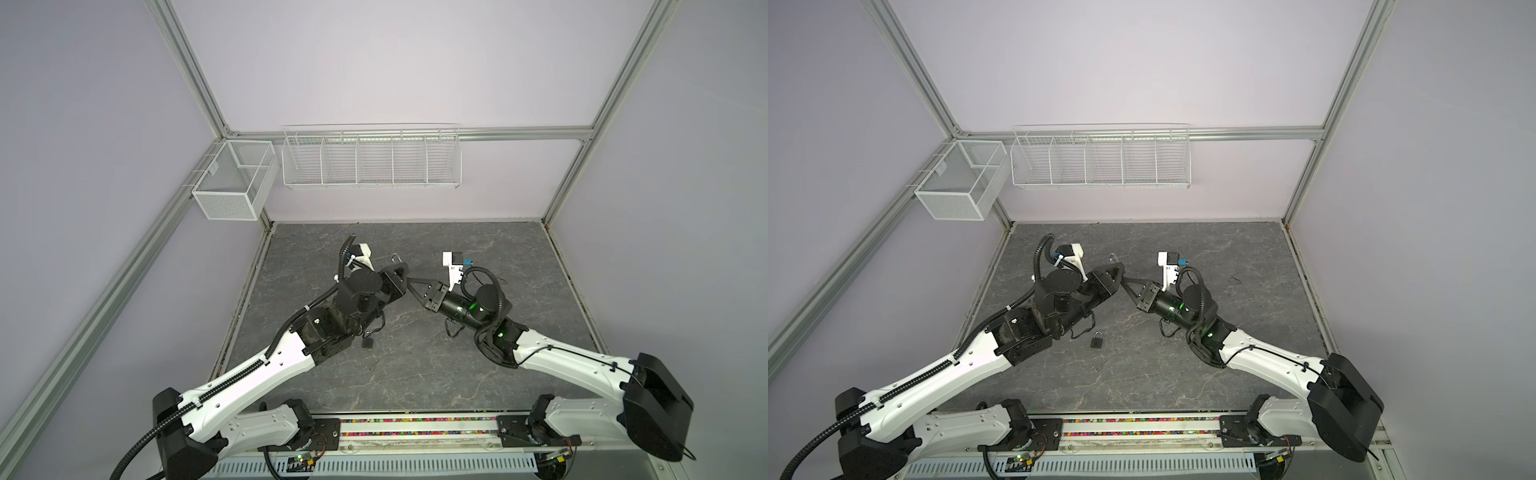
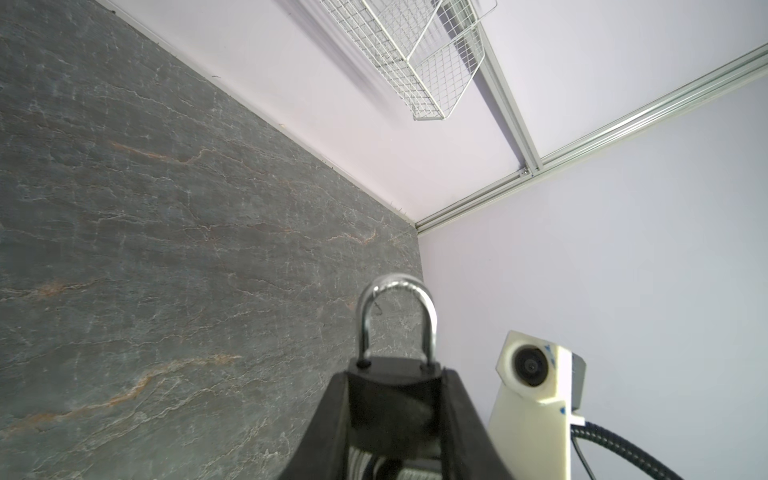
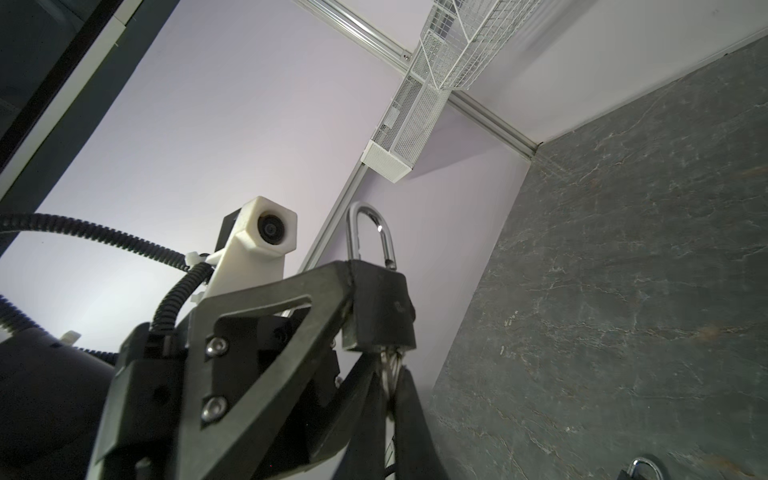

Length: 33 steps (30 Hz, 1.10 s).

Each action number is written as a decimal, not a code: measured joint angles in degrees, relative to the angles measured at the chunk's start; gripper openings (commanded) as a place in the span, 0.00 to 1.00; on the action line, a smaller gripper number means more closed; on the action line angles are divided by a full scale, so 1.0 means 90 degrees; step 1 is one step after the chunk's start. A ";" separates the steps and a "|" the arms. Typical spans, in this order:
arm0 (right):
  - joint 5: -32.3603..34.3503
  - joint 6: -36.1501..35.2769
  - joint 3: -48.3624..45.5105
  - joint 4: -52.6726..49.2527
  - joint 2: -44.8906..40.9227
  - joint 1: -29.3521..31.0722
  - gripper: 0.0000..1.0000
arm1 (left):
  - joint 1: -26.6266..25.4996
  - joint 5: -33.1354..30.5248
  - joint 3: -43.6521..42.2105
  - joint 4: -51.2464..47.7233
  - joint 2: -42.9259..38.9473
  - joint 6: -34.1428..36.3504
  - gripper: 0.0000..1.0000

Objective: Unlock with the key

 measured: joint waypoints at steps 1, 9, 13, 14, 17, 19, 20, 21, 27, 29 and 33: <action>-0.0005 0.0029 0.0000 0.0049 0.0007 -0.0002 0.06 | 0.0005 0.0000 0.0000 0.0029 -0.0002 0.0002 0.00; 0.0010 0.0024 0.0000 -0.0034 -0.0007 -0.0002 0.06 | 0.0041 0.0073 -0.0034 0.0073 -0.0010 0.0092 0.00; 0.0070 -0.0294 0.0012 -0.0556 -0.0148 0.0036 0.07 | 0.0039 0.0124 0.0005 -0.0172 0.0036 0.0194 0.00; 0.0092 -0.0393 0.0024 -0.0695 -0.0180 0.0051 0.09 | 0.0032 0.0136 0.0032 -0.0262 0.0046 0.0236 0.00; 0.0124 -0.0724 0.0114 -0.1103 -0.0233 0.0107 0.16 | 0.0022 0.0138 0.0138 -0.0566 0.0085 0.0311 0.00; 0.0214 -0.0962 0.0170 -0.1394 -0.0301 0.0182 0.23 | 0.0007 0.0141 0.0240 -0.0775 0.0126 0.0381 0.00; 0.0250 -0.1093 0.0180 -0.1540 -0.0359 0.0226 0.26 | 0.0000 0.0138 0.0291 -0.0845 0.0153 0.0415 0.00; 0.0289 -0.1200 0.0185 -0.1681 -0.0420 0.0267 0.28 | -0.0005 0.0126 0.0330 -0.0918 0.0177 0.0449 0.00; 0.0588 -0.1732 0.0192 -0.2499 -0.0797 0.0376 0.39 | -0.0010 -0.0053 0.0338 -0.1236 0.0197 0.0590 0.00; 0.0704 -0.1926 0.0194 -0.2824 -0.0967 0.0391 0.50 | -0.0010 -0.0131 0.0342 -0.1375 0.0204 0.0665 0.00; 0.0991 -0.2348 0.0338 -0.3842 -0.1418 0.0418 0.71 | -0.0010 -0.0226 0.0347 -0.1654 0.0221 0.1049 0.00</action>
